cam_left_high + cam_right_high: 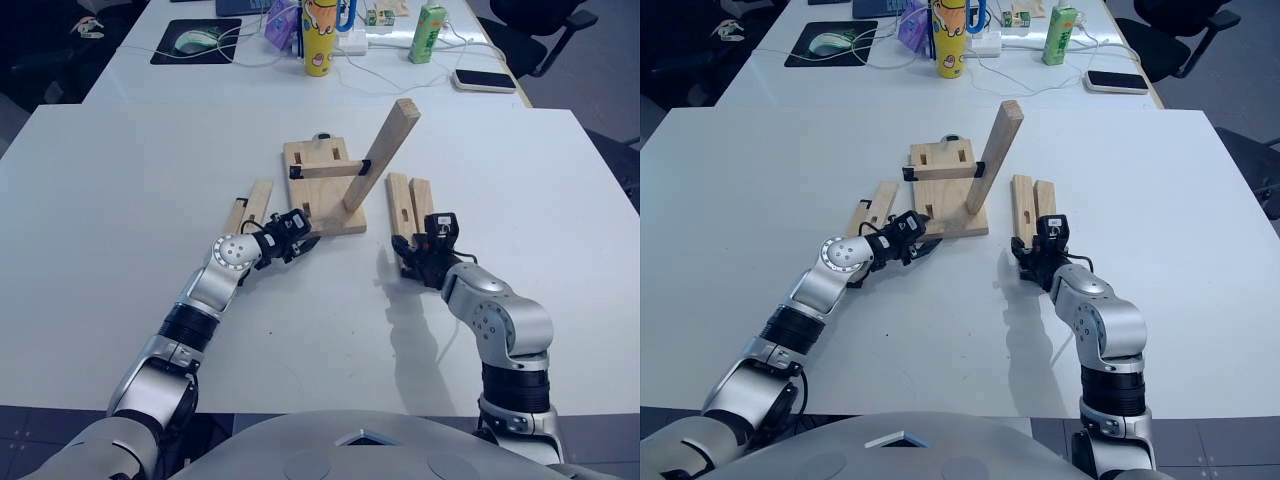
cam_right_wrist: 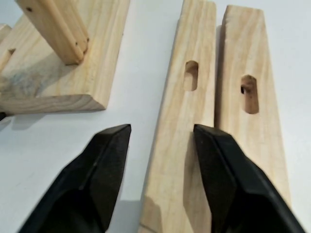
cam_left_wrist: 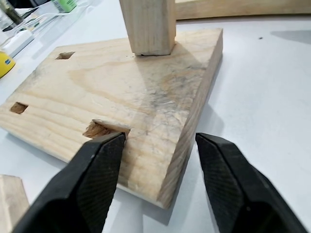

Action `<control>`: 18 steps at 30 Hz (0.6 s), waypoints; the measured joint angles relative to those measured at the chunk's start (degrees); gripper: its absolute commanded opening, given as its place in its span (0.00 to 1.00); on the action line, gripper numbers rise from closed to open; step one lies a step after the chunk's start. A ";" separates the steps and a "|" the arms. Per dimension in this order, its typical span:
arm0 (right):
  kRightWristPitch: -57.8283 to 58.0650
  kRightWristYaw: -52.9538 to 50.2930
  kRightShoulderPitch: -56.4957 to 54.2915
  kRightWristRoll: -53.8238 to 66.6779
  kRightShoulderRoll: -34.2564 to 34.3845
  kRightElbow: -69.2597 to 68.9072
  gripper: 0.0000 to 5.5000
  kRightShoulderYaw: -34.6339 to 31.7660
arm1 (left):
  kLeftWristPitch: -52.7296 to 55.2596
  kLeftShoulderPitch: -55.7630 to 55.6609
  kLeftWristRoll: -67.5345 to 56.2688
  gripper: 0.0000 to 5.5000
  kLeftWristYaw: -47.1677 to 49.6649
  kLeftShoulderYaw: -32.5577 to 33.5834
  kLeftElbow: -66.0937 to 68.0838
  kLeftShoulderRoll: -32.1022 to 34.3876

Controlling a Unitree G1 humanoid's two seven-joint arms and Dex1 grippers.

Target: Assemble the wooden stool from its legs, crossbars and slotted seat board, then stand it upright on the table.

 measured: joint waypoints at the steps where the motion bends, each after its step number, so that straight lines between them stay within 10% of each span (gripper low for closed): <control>1: 0.29 -0.01 -0.40 -0.53 -0.05 0.02 0.43 0.13 | -0.29 -0.13 -0.03 0.49 -0.56 -0.17 0.02 0.36; 18: 6.76 -2.54 -5.86 -10.07 -1.99 2.22 0.32 7.98 | -2.46 -0.01 -0.23 0.49 -3.67 -1.23 -0.56 2.72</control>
